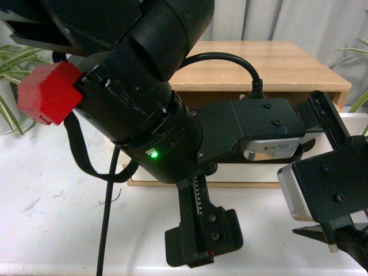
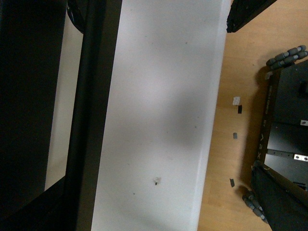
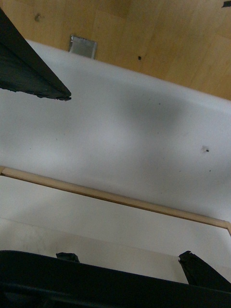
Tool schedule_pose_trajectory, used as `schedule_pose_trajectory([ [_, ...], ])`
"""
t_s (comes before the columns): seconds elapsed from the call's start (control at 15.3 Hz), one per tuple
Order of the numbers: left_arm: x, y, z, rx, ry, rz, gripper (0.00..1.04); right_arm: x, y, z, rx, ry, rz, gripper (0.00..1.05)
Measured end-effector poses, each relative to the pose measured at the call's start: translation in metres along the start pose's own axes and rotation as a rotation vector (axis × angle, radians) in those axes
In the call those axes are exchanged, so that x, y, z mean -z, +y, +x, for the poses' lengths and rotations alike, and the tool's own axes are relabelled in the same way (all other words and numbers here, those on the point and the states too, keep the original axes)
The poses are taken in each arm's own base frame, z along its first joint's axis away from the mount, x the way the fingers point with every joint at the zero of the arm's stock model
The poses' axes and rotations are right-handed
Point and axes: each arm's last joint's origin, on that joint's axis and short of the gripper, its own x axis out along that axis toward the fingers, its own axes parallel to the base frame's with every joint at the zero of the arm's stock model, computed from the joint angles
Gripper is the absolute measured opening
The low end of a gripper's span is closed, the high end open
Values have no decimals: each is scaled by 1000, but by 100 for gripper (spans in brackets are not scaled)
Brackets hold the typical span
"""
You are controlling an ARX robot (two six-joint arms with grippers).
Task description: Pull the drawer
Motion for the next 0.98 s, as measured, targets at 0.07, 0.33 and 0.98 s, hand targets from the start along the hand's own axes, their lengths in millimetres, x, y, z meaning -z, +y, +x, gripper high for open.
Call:
schedule_pose_trajectory([
  [0.07,2,-6,-2,5,-3,3,98,-4,5,-2,-5,-4,-2,98],
  [0.33,8,-27,-10,13,-11,13,98,-15,22,-9,-20,-21,-7,98],
  [0.98,8,-31,-16,3,-30,-26,98,-17,22,-13,11,-37,-21,98],
])
